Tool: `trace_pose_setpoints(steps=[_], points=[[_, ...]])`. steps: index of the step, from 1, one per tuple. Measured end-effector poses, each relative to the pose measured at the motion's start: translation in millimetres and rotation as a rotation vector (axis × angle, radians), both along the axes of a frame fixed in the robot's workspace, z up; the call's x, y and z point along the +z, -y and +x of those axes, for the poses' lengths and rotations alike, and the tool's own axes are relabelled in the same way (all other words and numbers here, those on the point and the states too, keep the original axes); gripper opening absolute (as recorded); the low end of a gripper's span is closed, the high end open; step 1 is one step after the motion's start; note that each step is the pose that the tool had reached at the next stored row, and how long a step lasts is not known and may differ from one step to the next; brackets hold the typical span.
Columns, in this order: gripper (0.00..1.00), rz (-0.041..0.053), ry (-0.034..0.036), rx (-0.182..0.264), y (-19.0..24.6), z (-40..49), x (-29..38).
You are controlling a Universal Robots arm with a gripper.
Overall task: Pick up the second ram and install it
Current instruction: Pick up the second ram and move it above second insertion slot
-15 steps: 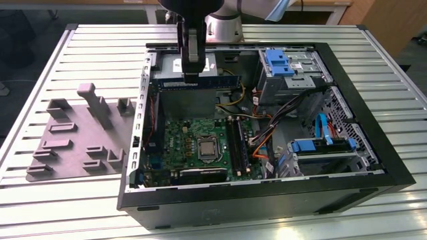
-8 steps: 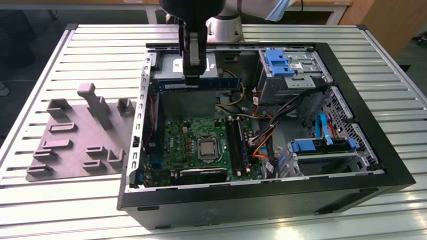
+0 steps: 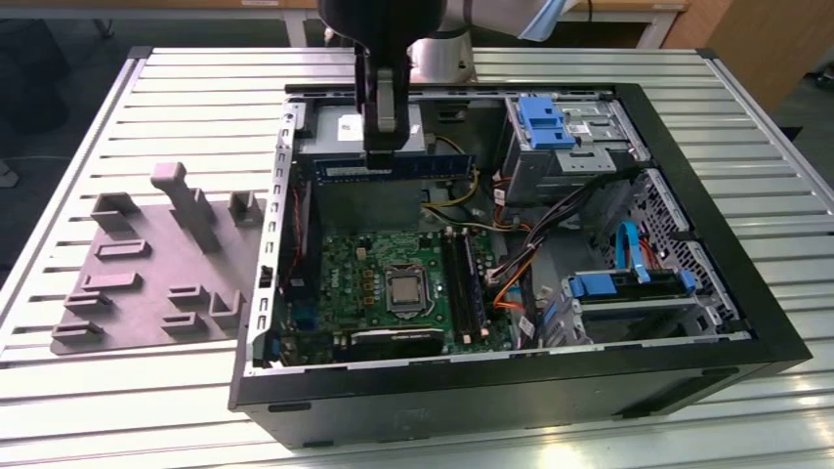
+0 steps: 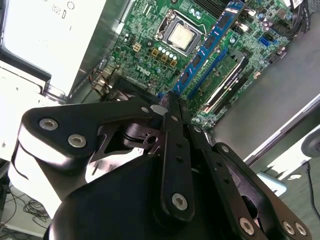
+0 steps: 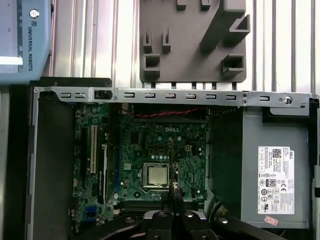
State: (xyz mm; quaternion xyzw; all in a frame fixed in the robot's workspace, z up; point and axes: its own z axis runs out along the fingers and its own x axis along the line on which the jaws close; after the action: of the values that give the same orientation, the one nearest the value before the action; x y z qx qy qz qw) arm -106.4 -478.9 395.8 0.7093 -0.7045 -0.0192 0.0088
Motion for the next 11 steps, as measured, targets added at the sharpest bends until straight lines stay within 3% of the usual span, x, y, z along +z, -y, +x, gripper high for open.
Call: trace_pose_setpoints(steps=[11], points=[[0.12,0.0000,0.0000,0.000,0.0,5.4,-6.7]])
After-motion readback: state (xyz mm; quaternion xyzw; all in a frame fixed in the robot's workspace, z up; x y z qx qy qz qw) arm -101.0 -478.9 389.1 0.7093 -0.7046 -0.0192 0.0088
